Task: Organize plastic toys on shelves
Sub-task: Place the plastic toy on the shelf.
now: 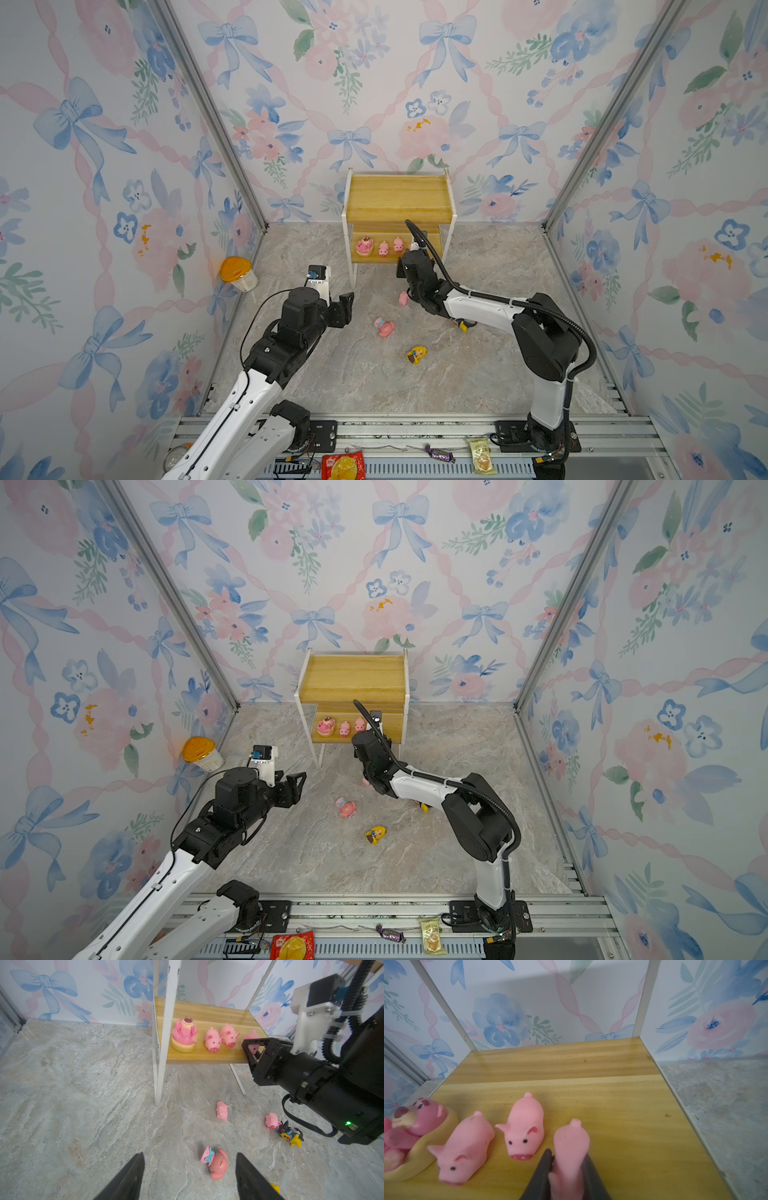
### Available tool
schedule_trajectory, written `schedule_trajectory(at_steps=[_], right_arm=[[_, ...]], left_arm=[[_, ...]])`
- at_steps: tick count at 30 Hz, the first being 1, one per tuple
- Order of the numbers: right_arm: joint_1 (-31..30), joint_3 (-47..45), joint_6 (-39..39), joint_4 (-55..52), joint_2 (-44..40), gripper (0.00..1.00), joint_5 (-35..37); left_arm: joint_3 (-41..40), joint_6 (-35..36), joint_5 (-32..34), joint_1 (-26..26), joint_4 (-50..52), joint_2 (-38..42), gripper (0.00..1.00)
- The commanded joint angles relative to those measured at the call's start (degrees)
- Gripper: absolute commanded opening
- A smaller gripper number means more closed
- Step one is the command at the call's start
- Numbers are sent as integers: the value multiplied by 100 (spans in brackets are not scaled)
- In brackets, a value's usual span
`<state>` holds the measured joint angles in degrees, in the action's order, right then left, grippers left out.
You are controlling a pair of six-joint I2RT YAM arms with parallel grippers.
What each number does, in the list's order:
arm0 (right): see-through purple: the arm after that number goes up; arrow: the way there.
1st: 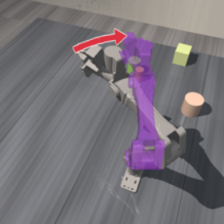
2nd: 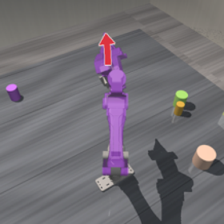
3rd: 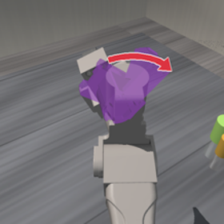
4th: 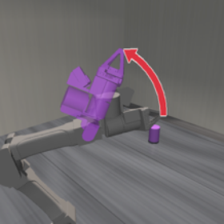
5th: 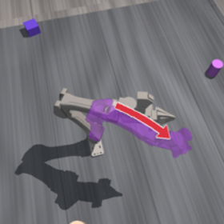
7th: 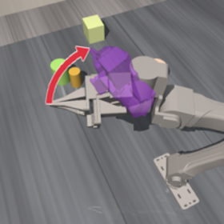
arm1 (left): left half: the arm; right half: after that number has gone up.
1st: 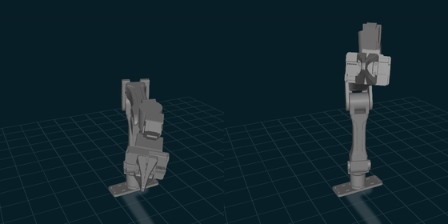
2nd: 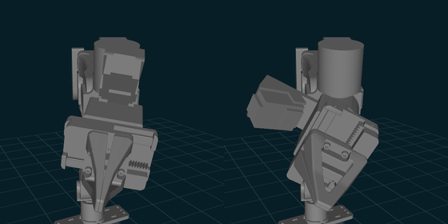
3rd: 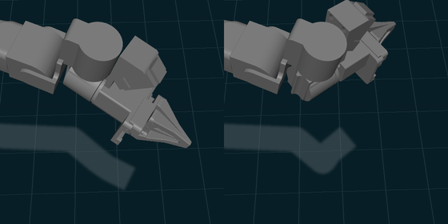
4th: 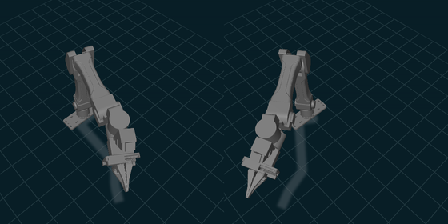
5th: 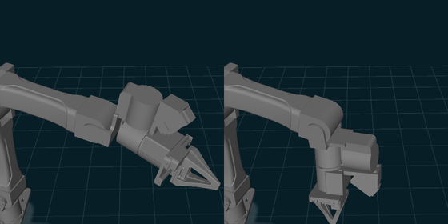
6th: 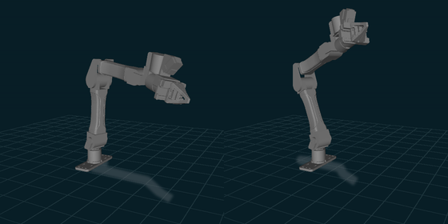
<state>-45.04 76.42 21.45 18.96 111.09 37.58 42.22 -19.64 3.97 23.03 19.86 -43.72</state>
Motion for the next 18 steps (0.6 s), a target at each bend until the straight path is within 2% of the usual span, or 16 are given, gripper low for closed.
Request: schedule_trajectory(at_steps=[1, 18], right_arm=[[99, 96, -53, -39, 176, 24, 121], [83, 157, -127, -311, 153, 30, 307]], left_arm=[[-63, -14, -73, -39, 23, -48, 70], [-67, -19, -85, -39, 25, -39, 70]])
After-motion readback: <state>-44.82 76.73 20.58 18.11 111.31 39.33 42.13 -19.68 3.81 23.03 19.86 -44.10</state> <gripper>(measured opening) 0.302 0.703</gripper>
